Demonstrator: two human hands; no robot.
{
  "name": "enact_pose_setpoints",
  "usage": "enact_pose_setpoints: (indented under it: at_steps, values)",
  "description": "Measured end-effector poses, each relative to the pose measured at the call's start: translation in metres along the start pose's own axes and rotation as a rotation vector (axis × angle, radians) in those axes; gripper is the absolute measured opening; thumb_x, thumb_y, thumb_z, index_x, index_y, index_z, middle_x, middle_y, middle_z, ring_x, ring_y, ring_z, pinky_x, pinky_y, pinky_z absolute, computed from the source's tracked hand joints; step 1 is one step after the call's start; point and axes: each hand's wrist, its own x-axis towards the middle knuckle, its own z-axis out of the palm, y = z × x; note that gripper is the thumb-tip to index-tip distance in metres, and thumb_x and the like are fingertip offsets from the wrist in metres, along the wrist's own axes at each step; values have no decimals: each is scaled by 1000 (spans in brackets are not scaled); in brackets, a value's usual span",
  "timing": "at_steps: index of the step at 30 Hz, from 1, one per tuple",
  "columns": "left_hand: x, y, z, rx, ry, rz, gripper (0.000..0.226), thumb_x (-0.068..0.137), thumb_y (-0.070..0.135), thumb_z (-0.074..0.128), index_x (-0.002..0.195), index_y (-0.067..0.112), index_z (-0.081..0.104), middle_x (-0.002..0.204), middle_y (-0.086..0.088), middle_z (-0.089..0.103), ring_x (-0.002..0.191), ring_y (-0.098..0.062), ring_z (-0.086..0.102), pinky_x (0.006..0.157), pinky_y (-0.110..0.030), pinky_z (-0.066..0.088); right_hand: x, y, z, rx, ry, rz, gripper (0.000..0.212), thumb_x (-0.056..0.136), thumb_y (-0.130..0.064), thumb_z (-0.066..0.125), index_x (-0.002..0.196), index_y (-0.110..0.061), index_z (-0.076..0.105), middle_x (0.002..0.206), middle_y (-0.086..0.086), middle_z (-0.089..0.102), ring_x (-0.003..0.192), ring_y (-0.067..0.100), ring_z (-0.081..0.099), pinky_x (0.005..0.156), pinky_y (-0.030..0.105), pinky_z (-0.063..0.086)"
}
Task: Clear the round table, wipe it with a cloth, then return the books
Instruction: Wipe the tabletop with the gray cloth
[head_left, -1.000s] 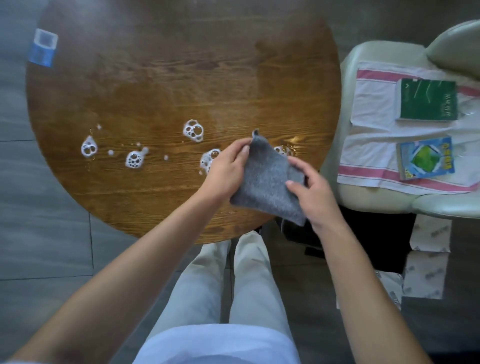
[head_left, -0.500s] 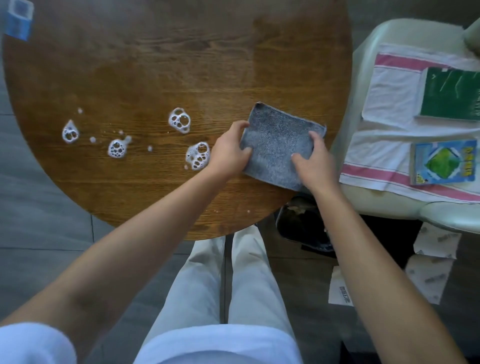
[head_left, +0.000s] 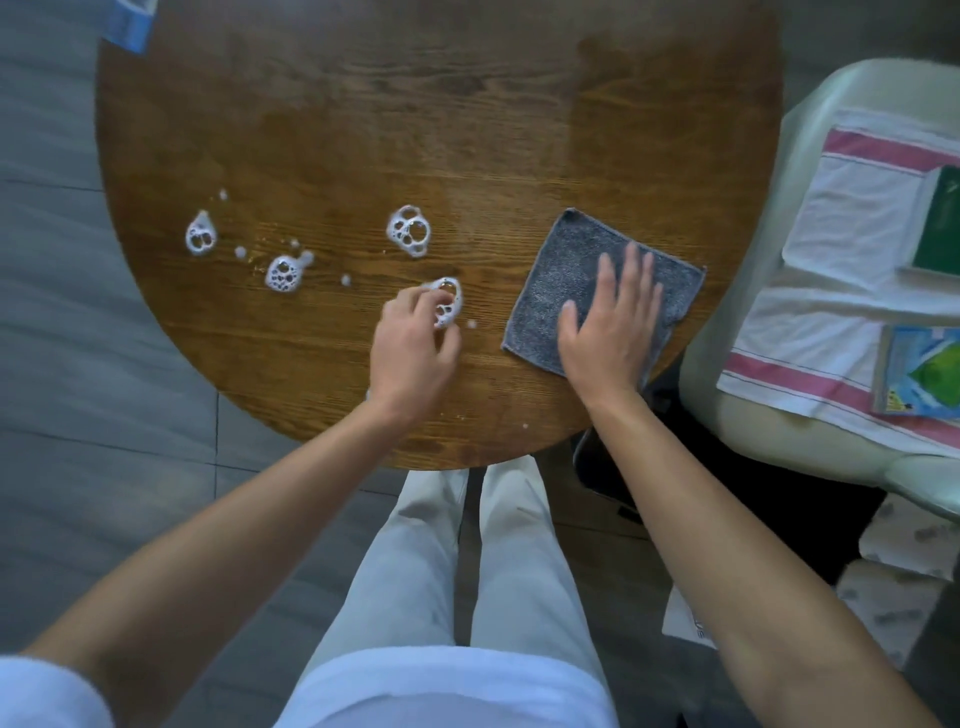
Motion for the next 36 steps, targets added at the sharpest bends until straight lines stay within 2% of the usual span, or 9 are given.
enact_pose_setpoints:
  at_steps: [5, 8, 11, 13, 17, 22, 27, 33, 36]
  values:
    - [-15, -90, -15, 157, 103, -148, 47, 101, 31, 56, 144, 14, 49, 158, -12, 38, 152, -30, 28, 126, -47, 23, 8, 11, 19, -114, 13, -57, 71, 104, -44, 40, 164, -11, 22, 174, 15, 11, 161, 33, 7, 130, 55, 8]
    - [-19, -149, -22, 282, 124, -297, 65, 104, 37, 47, 159, 11, 27, 172, -14, 10, 160, -32, 4, 129, -50, 7, 14, 13, 24, -168, 35, -113, 72, 107, -48, 33, 166, -10, 15, 174, 16, 9, 161, 34, 7, 129, 57, 9]
    - [-15, -191, -28, 287, 144, -447, 73, 106, 44, 37, 163, 6, 14, 173, -17, -1, 160, -33, -2, 129, -55, 4, 40, 4, 24, -204, 45, -164, 73, 108, -52, 28, 166, -10, 12, 174, 16, 7, 161, 35, 6, 130, 56, 7]
    - [-13, -207, -26, 268, 143, -520, 76, 106, 50, 30, 163, 5, 10, 172, -18, -2, 160, -33, -3, 128, -56, 4, 63, -10, 25, -197, 59, -153, 73, 108, -52, 26, 166, -10, 11, 174, 16, 7, 161, 35, 5, 130, 56, 6]
    - [-9, -216, -14, 256, 168, -522, 77, 106, 56, 22, 164, 6, 9, 172, -18, 0, 160, -33, -2, 128, -56, 3, 61, -39, 33, -178, 77, -73, 74, 108, -50, 25, 166, -8, 10, 173, 19, 6, 161, 36, 4, 129, 56, 8]
    - [-10, -221, -12, 255, 171, -515, 77, 106, 54, 24, 164, 5, 10, 172, -20, 1, 160, -35, -2, 128, -56, 1, -43, -66, 73, -195, -32, -354, 72, 107, -45, 36, 165, -6, 18, 173, 18, 11, 161, 35, 7, 129, 57, 9]
    - [-8, -228, -9, 251, 210, -494, 76, 106, 53, 27, 163, 5, 13, 172, -20, 4, 160, -37, 1, 128, -57, 2, -99, -51, 87, -207, -95, -457, 72, 103, -44, 49, 163, -10, 29, 172, 14, 19, 161, 31, 13, 130, 55, 12]
    - [-6, -249, -16, 126, 309, -435, 67, 106, 47, 37, 160, 9, 26, 172, -16, 10, 160, -34, 3, 129, -54, 2, -27, -63, 73, -246, -58, -360, 73, 104, -50, 33, 165, -12, 19, 174, 12, 9, 162, 30, 5, 130, 54, 6]
    - [7, -267, -29, 126, 325, -441, 70, 107, 49, 33, 162, 8, 20, 173, -15, 6, 160, -33, 0, 129, -52, 2, 44, -89, 58, -264, -7, -240, 74, 104, -49, 27, 166, -11, 12, 175, 13, 5, 162, 31, 2, 130, 55, 6]
